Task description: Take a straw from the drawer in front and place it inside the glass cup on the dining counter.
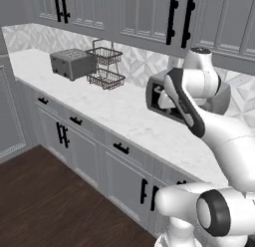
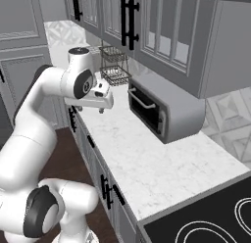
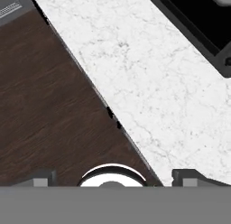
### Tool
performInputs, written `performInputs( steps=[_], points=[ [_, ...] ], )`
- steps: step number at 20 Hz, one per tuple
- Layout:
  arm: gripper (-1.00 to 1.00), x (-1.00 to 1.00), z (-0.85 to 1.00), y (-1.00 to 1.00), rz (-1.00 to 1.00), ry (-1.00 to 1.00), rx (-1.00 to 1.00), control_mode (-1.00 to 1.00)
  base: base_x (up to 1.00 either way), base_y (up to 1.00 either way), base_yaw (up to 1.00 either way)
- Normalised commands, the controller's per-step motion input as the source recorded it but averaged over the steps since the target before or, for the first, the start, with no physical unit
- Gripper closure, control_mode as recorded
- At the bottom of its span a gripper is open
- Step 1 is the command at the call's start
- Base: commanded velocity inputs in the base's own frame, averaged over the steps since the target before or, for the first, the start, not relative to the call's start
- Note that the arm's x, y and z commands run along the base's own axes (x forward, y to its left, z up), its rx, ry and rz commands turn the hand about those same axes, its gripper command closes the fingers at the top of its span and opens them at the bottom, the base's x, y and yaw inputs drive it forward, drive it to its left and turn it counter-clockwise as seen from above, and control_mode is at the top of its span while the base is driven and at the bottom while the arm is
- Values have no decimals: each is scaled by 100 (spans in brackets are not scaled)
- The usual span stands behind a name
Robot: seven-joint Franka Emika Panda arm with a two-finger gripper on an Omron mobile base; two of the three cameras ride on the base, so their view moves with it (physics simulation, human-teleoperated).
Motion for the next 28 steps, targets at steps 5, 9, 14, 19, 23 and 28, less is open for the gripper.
performInputs(
  steps=[5, 9, 14, 19, 23, 28],
  points=[
    [-100, 21, -1, 17, 17, 0, -2, -100, 0, 0, 0],
    [-100, 31, -28, 96, 1, -2, -24, -100, 0, 0, 0],
    [-100, 35, -55, 100, 0, -9, -38, -100, 0, 0, 0],
    [-100, 12, -65, 87, 0, -11, -36, -100, 0, 0, 0],
    [-100, 0, -69, 73, 0, -7, -33, -100, 0, 0, 0],
    [-100, 2, -63, 46, 0, -6, -29, -100, 0, 0, 0]
  ],
)
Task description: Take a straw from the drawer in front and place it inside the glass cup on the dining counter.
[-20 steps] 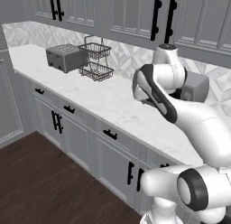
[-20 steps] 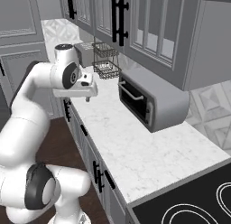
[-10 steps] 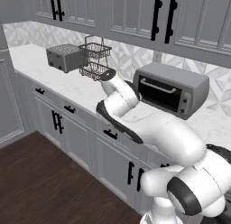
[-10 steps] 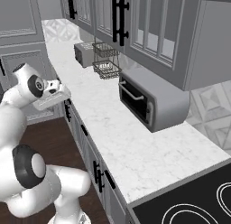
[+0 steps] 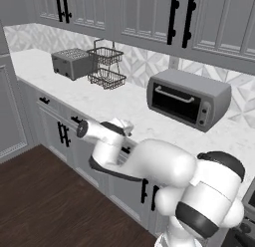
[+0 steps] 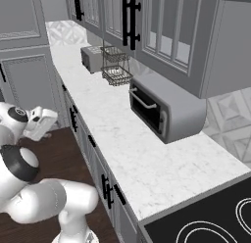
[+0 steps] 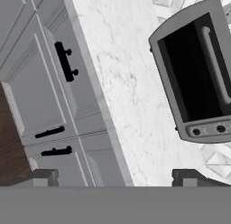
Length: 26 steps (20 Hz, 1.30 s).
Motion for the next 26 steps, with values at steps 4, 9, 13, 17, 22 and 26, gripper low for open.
performInputs(
  steps=[4, 9, 13, 17, 22, 26],
  points=[
    [-100, 24, -63, 10, 0, 0, -23, -100, 0, 0, 0],
    [-100, 46, -65, 0, 0, 0, -19, -100, 0, 0, 0],
    [-100, 54, -61, 0, -1, 0, -14, -100, 0, 0, 0],
    [-100, 62, -54, 0, 0, 0, -12, -100, 0, 0, 0],
    [-100, 71, -51, 0, 0, 2, -10, -100, 0, 0, 0],
    [-100, 60, -46, 0, 0, 7, -7, -100, 0, 0, 0]
  ],
)
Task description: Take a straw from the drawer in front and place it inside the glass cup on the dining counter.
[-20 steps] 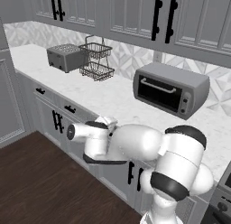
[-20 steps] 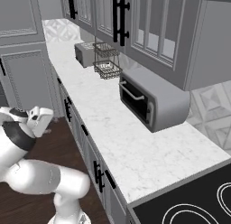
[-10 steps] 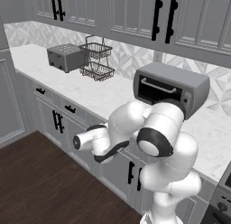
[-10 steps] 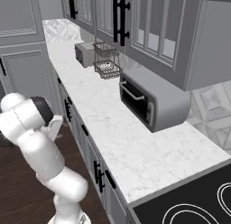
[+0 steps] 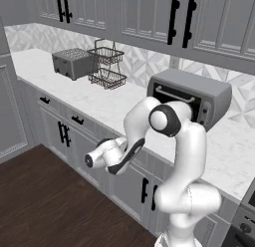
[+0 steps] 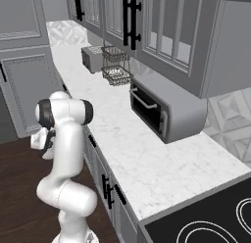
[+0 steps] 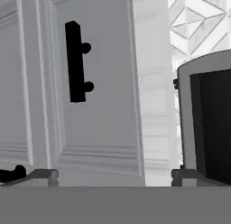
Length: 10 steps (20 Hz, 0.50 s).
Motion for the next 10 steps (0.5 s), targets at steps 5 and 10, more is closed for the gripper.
performInputs(
  steps=[5, 10],
  points=[
    [-100, 42, -25, 0, -1, 3, -5, -100, 0, 0, 0],
    [-100, 50, -11, -1, -1, 0, -2, -100, 0, 0, 0]
  ],
)
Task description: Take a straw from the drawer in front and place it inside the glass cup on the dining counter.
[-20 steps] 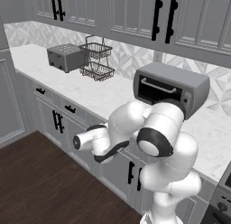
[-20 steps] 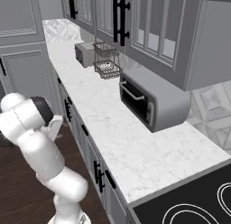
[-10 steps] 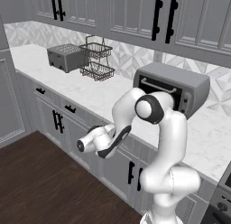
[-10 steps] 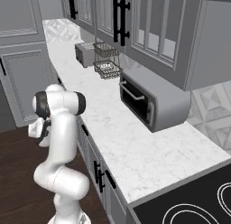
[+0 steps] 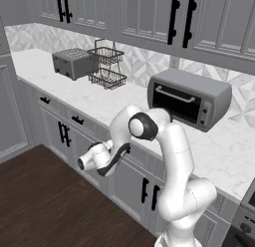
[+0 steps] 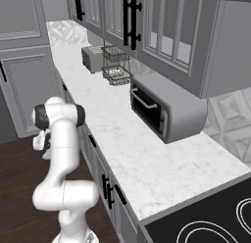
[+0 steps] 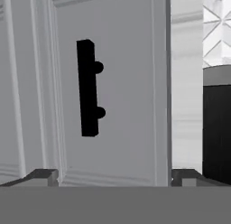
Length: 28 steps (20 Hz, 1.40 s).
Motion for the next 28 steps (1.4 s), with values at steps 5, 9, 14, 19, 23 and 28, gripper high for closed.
performInputs(
  steps=[5, 9, 14, 19, 23, 28],
  points=[
    [-100, 37, -25, -27, 0, 0, 0, -100, 0, 0, 0],
    [-100, 16, -29, -45, 2, 0, 6, -100, 0, 0, 0],
    [-100, 29, -17, -19, 7, 0, 16, -100, 0, 0, 0],
    [-100, 33, -10, 0, 5, 0, 11, -100, 0, 0, 0],
    [-100, 21, -17, -4, 2, -3, 3, -100, 0, 0, 0],
    [100, 13, -20, -11, 0, -4, 0, -100, 0, 0, 0]
  ],
)
